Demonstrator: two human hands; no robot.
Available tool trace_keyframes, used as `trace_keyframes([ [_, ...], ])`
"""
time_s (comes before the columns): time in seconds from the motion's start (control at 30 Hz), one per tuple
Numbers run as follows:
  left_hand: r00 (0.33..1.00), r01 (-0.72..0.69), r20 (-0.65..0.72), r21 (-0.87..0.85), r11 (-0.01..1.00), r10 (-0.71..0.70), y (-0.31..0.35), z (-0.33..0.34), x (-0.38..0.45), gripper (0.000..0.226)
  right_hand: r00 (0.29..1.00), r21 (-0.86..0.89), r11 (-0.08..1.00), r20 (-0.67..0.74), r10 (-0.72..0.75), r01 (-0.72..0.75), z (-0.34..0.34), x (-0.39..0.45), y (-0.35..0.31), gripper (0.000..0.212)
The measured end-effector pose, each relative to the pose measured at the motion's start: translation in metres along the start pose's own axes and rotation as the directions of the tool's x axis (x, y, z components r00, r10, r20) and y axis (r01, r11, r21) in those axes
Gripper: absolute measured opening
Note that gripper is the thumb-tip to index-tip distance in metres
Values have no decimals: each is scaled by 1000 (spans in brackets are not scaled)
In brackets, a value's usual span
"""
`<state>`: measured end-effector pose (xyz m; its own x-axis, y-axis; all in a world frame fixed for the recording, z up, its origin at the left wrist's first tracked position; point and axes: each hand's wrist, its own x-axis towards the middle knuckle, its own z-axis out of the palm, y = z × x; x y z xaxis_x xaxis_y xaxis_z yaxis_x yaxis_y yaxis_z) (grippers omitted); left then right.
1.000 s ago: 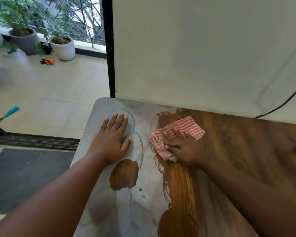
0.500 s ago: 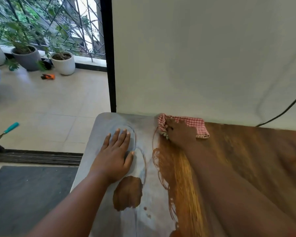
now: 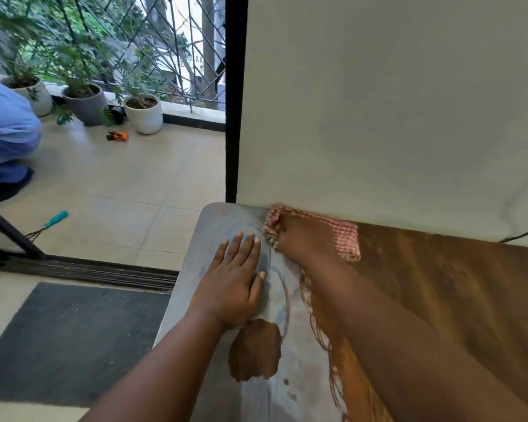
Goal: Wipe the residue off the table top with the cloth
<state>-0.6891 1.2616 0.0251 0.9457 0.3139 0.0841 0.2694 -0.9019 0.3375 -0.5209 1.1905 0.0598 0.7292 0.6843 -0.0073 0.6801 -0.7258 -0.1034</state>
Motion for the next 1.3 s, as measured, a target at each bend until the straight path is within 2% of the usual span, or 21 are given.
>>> trace_keyframes([
  [0.07, 1000, 3, 2, 8, 1000, -3, -1, 1, 0, 73, 994, 22, 995, 43, -98, 97, 1, -14, 16, 48],
  [0.13, 1000, 2, 10, 21, 1000, -2, -1, 1, 0, 75, 991, 70, 992, 78, -107, 102, -4, -24, 50, 46],
  [0.23, 1000, 0, -4, 20, 1000, 0, 0, 0, 2, 76, 996, 15, 999, 71, 46, -47, -12, -19, 83, 44],
  [0.33, 1000, -13, -7, 25, 1000, 13, 1, 0, 1, 74, 981, -12, 986, 96, 166, -165, -4, -9, 47, 40],
  [0.4, 999, -23, -23, 28, 999, 23, 2, -2, 0, 71, 990, 38, 990, 33, 134, -135, 3, -7, 6, 38],
  [0.47, 998, -36, -42, 31, 999, 37, 1, -2, 1, 70, 999, 22, 999, -1, 40, -40, 7, -5, -25, 40],
  [0.57, 998, -22, -54, -3, 1000, 22, 0, -3, 2, 73, 995, 4, 998, 72, -67, 67, 9, -5, -33, 46],
  [0.63, 999, -9, -45, -3, 1000, 8, 2, -4, 0, 72, 990, 27, 996, 108, -89, 86, 8, -9, -19, 49],
  [0.77, 998, 50, -47, 36, 998, -48, -5, -17, -13, 59, 992, 124, 989, 105, 67, -80, -5, -18, 4, 50],
  [0.93, 947, 313, -81, 20, 950, -311, -30, -22, -44, 79, 964, 122, 964, 159, 215, -236, 4, -9, -13, 58],
  [1.0, 919, 385, -106, 36, 922, -379, -28, -19, -48, 84, 977, 158, 972, 152, 147, -171, 10, -2, -40, 53],
  [1.1, 916, 396, -89, 40, 918, -391, -26, -19, -44, 80, 998, 114, 993, 60, 20, -27, 17, 6, -82, 49],
  [1.2, 919, 389, -82, 23, 921, -386, -26, -20, -44, 80, 993, 19, 1000, 115, -11, 9, 15, 16, -97, 53],
  [1.3, 924, 382, -43, 29, 924, -381, -27, -20, -45, 80, 969, -7, 991, 212, -129, 134, 10, 8, -84, 55],
])
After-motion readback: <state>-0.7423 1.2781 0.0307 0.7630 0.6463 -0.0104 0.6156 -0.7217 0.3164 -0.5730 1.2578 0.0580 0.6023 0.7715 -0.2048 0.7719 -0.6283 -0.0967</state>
